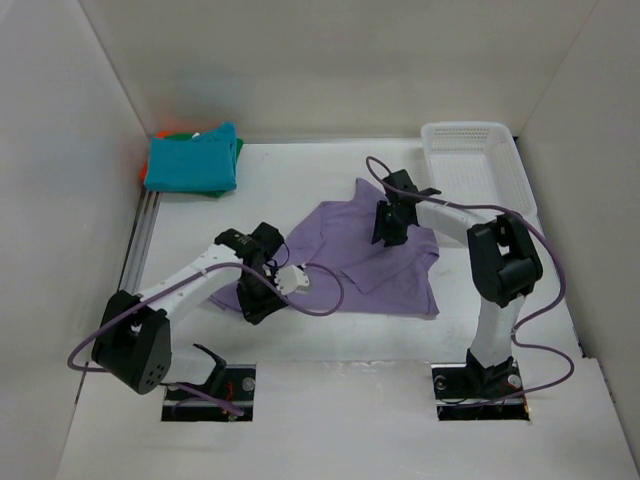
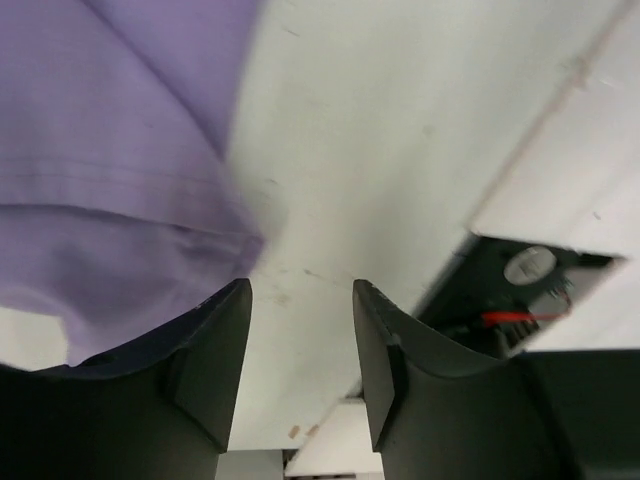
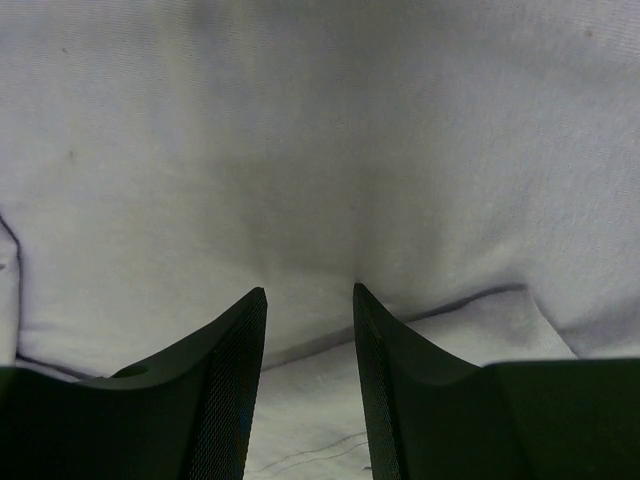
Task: Fold and stack the t-shirts
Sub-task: Grap the side of the flattened tshirt furthest away from the robot with both arms
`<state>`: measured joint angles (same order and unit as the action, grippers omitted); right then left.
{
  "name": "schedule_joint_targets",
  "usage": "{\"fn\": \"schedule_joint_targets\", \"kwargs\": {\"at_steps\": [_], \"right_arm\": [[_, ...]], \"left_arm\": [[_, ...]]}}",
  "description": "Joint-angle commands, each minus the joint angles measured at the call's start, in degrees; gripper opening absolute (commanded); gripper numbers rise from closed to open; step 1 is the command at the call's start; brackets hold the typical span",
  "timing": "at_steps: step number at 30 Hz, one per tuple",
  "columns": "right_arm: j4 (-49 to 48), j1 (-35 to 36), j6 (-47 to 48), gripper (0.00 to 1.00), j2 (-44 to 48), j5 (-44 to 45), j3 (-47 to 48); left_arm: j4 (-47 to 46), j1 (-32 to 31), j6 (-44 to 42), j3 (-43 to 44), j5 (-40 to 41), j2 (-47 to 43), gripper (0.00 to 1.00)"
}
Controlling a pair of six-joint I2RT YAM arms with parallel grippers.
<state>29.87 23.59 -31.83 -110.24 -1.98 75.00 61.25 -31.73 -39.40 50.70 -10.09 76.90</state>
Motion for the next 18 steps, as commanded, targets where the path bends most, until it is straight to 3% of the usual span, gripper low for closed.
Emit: {"fn": "schedule_joint_targets", "kwargs": {"at_steps": [1, 6, 10, 18], "right_arm": [[-2.7, -0.7, -0.3, 0.45, 3.7, -1.1, -1.1], [-2.7, -0.9, -0.3, 0.45, 4.0, -1.3, -1.6], [-3.0, -1.1, -0.6, 0.45, 3.6, -1.4, -1.6], [-2.4, -1.5, -0.4, 0.45, 3.9, -1.3, -0.7]], "left_arm": [[8.1, 0.7, -3.2, 4.1, -6.1, -1.9, 0.45], [4.2, 9.8, -3.2, 13.8, -9.2, -2.0, 0.52], [-10.1, 18.4, 4.0, 17.1, -12.3, 1.5, 0.59], [-17.2, 19.5, 14.3, 26.7, -11.3, 22.1, 0.55]]}}
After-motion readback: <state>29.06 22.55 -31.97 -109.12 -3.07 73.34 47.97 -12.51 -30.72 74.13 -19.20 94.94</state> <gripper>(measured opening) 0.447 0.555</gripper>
